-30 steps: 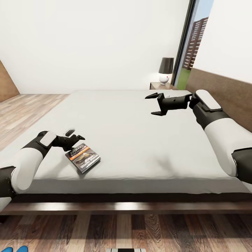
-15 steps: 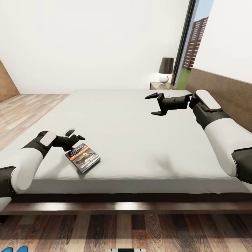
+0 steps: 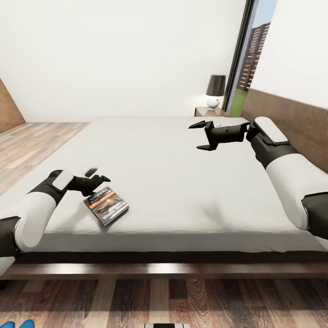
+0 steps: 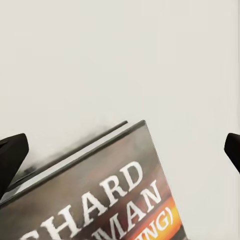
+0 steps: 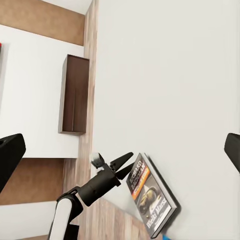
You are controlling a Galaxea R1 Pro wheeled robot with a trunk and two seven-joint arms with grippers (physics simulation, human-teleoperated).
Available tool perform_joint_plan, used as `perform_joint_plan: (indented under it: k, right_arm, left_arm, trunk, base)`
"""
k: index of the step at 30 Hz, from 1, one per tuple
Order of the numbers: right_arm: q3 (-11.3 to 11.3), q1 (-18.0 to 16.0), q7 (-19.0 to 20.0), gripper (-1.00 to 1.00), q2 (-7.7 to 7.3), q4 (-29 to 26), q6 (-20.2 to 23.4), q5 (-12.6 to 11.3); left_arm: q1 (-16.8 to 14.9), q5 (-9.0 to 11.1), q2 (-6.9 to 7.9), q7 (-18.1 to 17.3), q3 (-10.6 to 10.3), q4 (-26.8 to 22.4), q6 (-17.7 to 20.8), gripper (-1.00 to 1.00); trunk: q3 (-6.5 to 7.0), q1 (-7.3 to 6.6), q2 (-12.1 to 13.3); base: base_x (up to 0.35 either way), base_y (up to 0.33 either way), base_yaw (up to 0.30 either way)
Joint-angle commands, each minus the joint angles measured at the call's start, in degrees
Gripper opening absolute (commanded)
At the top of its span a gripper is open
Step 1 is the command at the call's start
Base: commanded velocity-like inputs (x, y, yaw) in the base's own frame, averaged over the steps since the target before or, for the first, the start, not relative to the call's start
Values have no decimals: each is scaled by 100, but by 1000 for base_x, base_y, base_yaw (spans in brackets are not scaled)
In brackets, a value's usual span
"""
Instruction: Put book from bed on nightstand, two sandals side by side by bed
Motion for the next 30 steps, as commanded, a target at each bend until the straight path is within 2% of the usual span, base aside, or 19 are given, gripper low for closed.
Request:
perform_joint_plan:
  k: [1, 30]
  right_arm:
    - [30, -4, -35, 100, -7, -6, 0, -49]
    - [30, -4, -35, 100, -7, -6, 0, -49]
  left_arm:
    - [0, 9, -3, 7, 37, 65, 46, 100]
    - [0, 11, -4, 7, 36, 65, 46, 100]
  trunk:
    - [-6, 0, -1]
    - [-6, 0, -1]
  base:
    - [0, -98, 0]
    - [0, -25, 0]
